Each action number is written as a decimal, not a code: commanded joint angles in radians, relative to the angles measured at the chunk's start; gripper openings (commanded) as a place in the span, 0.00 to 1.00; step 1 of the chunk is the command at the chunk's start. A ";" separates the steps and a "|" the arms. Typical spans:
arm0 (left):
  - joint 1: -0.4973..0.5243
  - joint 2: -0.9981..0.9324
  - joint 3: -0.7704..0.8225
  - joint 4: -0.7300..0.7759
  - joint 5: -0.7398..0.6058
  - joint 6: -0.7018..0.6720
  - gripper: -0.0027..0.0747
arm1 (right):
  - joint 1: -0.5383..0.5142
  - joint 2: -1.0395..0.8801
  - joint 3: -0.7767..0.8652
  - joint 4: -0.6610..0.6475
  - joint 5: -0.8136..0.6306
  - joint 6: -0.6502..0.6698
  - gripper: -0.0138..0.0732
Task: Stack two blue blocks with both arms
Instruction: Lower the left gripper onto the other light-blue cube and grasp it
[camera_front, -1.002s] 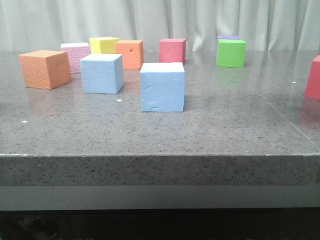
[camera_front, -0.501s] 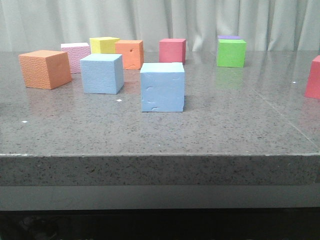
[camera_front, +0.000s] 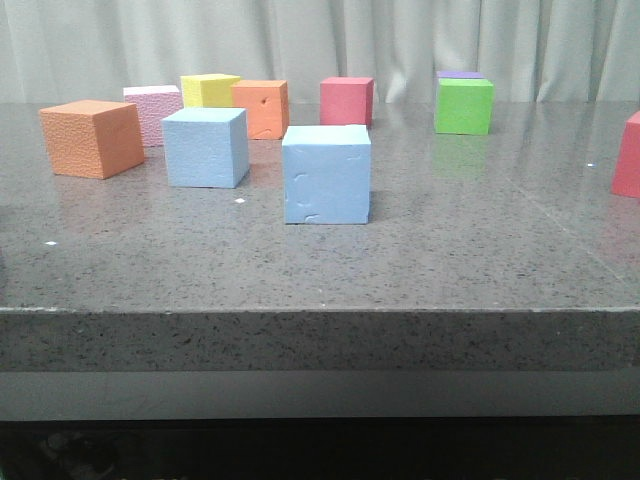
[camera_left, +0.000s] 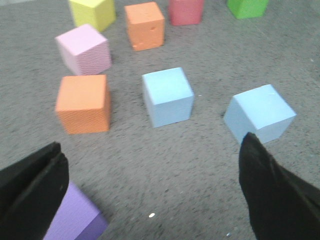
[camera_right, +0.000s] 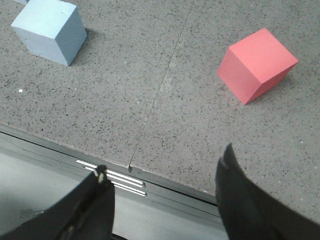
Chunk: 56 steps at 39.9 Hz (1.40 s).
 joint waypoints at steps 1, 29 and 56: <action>-0.043 0.097 -0.101 -0.005 -0.045 -0.036 0.91 | -0.005 -0.003 -0.025 -0.019 -0.065 0.002 0.68; -0.172 0.819 -0.673 0.322 0.195 -0.466 0.91 | -0.005 -0.003 -0.025 -0.019 -0.065 0.002 0.68; -0.143 0.912 -0.682 0.319 0.148 -0.502 0.67 | -0.005 -0.003 -0.025 -0.019 -0.066 0.002 0.68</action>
